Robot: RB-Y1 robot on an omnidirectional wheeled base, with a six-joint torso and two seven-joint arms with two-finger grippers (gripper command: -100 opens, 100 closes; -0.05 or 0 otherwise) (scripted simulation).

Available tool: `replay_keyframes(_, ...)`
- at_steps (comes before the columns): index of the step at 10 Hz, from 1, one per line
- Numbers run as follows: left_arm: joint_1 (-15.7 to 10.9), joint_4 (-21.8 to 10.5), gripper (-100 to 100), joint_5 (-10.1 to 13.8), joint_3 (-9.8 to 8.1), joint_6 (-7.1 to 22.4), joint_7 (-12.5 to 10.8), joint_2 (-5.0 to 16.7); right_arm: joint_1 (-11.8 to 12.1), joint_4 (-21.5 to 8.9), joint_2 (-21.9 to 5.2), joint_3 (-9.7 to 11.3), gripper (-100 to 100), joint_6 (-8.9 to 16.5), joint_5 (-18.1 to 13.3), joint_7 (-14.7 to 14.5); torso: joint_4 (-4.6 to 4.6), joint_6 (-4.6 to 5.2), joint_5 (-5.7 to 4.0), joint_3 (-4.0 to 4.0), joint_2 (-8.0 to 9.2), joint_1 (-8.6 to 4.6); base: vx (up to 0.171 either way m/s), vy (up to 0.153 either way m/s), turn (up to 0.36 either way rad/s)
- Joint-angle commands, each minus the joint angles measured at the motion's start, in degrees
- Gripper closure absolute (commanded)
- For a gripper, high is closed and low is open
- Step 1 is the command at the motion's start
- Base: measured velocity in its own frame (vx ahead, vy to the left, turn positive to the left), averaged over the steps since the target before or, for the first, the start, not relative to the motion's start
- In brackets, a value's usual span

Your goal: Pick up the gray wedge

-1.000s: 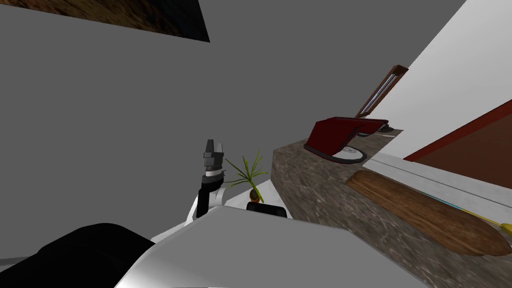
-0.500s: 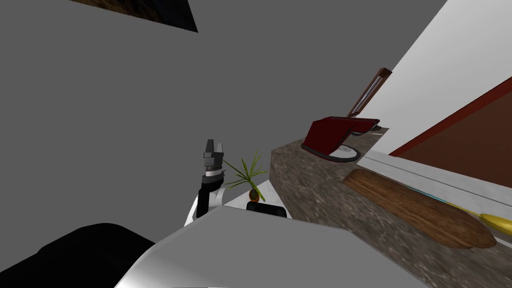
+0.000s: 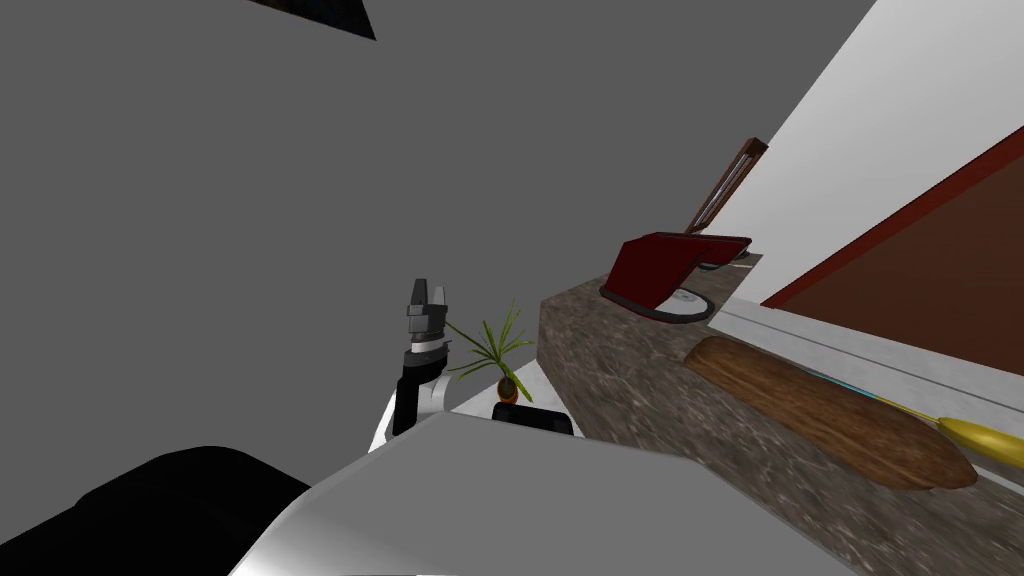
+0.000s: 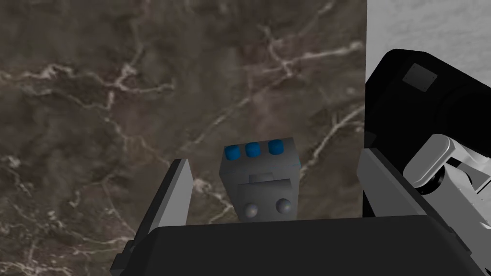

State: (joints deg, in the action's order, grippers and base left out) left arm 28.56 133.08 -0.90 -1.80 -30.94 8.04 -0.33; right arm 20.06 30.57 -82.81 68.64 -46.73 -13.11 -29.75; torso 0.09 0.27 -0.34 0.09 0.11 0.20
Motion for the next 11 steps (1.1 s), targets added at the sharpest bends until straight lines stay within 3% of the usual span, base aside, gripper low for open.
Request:
replay_keyframes(1, 0.0, 0.0, 0, 0.0, 0.0, 0.0, 0.0, 0.0, -2.8, -2.2, 0.7, 2.2, -100, -0.6, 0.1, -0.5, 0.0, 0.0, 0.0, 0.0, 0.0, 0.0, 0.058, 0.002, -0.107)
replay_keyframes(3, 0.0, 0.0, 0, 0.0, 0.0, 0.0, 0.0, 0.0, -2.8, -2.2, 0.7, 2.2, -100, -0.6, 0.1, -0.5, -0.06, -0.05, -0.01, -0.16, -0.27, -0.07, 0.074, -0.005, -0.017)
replay_keyframes(4, 0.0, 0.0, 0, 0.0, 0.0, 0.0, 0.0, 0.0, -5.2, -3.6, 2.4, 5.0, -100, -2.7, 1.0, -2.8, -0.05, -0.06, -0.02, -0.11, -0.18, -0.09, 0.033, 0.009, -0.129)
replay_keyframes(5, 0.0, 0.0, 0, 0.0, 0.0, 0.0, 0.0, 0.0, -7.2, -5.7, 2.4, 6.6, -100, -2.8, 1.0, -2.8, -0.01, 0.05, -0.25, -0.05, -0.09, -0.02, 0.025, 0.021, -0.127)
replay_keyframes(6, 0.0, 0.0, 0, 0.0, 0.0, 0.0, 0.0, 0.0, -8.4, -7.0, 2.4, 7.5, -100, -2.8, 1.0, -2.8, 0.02, 0.06, -0.33, 0.01, 0.0, -0.01, 0.023, 0.018, -0.052)
replay_keyframes(8, 0.0, 0.0, 0, 0.0, 0.0, 0.0, 0.0, 0.0, -8.4, -7.0, 2.4, 7.5, -100, -2.8, 1.0, -2.8, 0.03, 0.04, -0.34, 0.03, 0.04, -0.07, 0.017, 0.005, -0.008)
replay_keyframes(9, 0.0, 0.0, 0, 0.0, 0.0, 0.0, 0.0, 0.0, -10.9, -8.7, 4.1, 10.2, -100, -4.9, 2.0, -5.0, 0.04, 0.05, -0.35, 0.06, 0.08, -0.09, 0.076, 0.024, -0.227)
replay_keyframes(11, 0.0, 0.0, 0, 0.0, 0.0, 0.0, 0.0, 0.0, -14.0, -11.7, 4.1, 12.8, -100, -4.9, 2.0, -5.0, -0.01, 0.1, -0.42, -0.06, -0.11, -0.05, 0.061, 0.012, -0.075)
